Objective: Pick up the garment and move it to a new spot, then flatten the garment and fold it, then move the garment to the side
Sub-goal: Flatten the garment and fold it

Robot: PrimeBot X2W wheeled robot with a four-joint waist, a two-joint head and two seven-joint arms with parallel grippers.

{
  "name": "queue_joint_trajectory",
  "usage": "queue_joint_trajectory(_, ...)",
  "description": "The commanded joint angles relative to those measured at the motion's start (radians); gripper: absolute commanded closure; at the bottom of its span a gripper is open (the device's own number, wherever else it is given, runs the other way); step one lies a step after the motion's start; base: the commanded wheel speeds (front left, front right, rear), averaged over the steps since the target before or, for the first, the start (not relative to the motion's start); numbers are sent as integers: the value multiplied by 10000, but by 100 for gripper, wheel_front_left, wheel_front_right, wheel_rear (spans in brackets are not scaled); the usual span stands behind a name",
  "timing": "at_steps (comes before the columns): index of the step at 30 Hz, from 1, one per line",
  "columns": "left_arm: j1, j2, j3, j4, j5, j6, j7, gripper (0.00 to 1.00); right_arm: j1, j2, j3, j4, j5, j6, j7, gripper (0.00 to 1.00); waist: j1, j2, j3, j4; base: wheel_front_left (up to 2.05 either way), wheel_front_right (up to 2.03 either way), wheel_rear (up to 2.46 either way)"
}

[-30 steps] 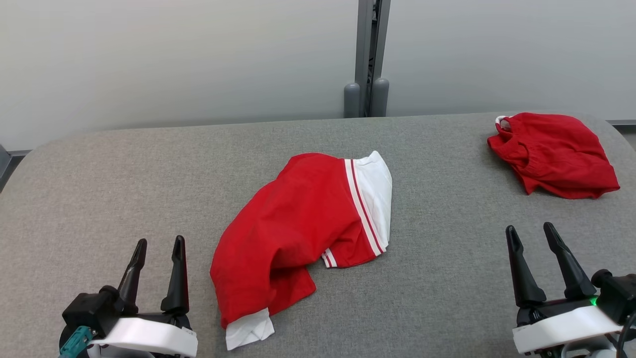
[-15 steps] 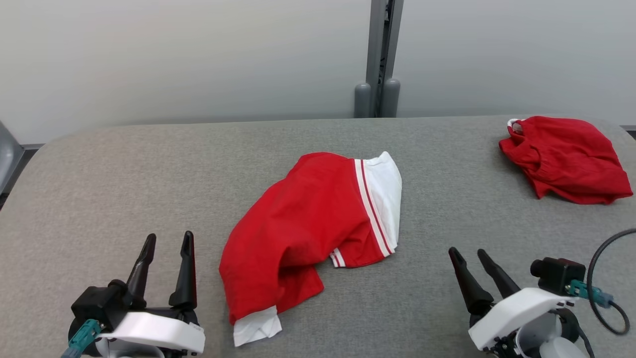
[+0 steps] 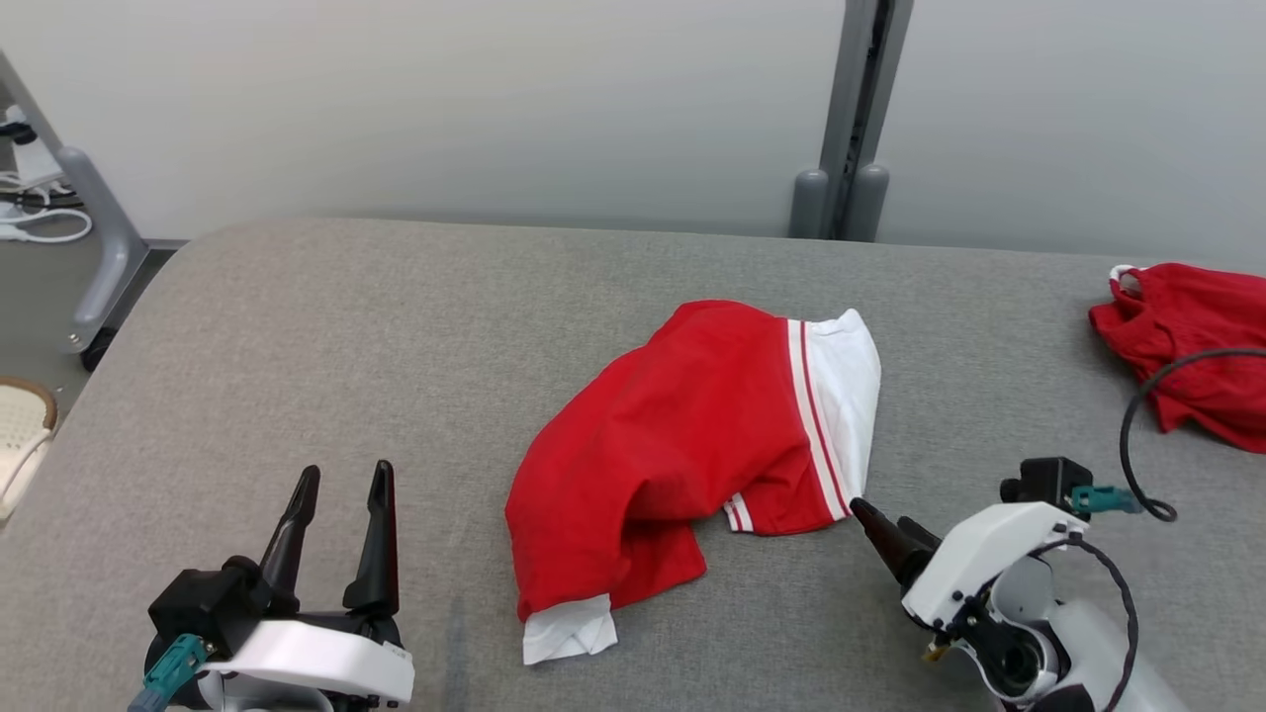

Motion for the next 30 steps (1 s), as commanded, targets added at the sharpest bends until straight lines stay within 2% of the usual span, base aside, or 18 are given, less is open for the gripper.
queue_joint_trajectory(1, -209, 39, -3, -38, -29, 46, -41, 0, -229, 7, 21, 368, 164, 7, 317, 0, 0, 0, 104, 136, 0, 0, 0)
queue_joint_trajectory(8, -278, 41, -25, -67, -80, 75, -41, 0, -1152, 67, -92, 1835, 376, 5, 1427, 0, 0, 0, 349, 409, 0, 0, 0)
queue_joint_trajectory(17, -387, 36, -126, -37, -158, 126, -41, 0, -2317, 85, -257, 3285, 668, 4, 2001, 0, 0, 0, 594, 742, 0, 0, 0)
queue_joint_trajectory(18, -383, 36, -122, -30, -152, 123, -41, 0, -2390, 90, -215, 3324, 745, 4, 2007, 13, 0, 0, 611, 773, 0, 0, 0)
queue_joint_trajectory(20, -409, 36, -116, -24, -133, 115, -41, 0, -2491, 91, -118, 3291, 919, 4, 1894, 100, 0, 0, 627, 825, 0, 0, 0)
queue_joint_trajectory(30, -302, 37, -43, -9, -10, 128, -41, 0, -2479, 62, 705, 2812, 1334, 7, 1022, 100, 0, 0, 500, 591, 0, 0, 0)
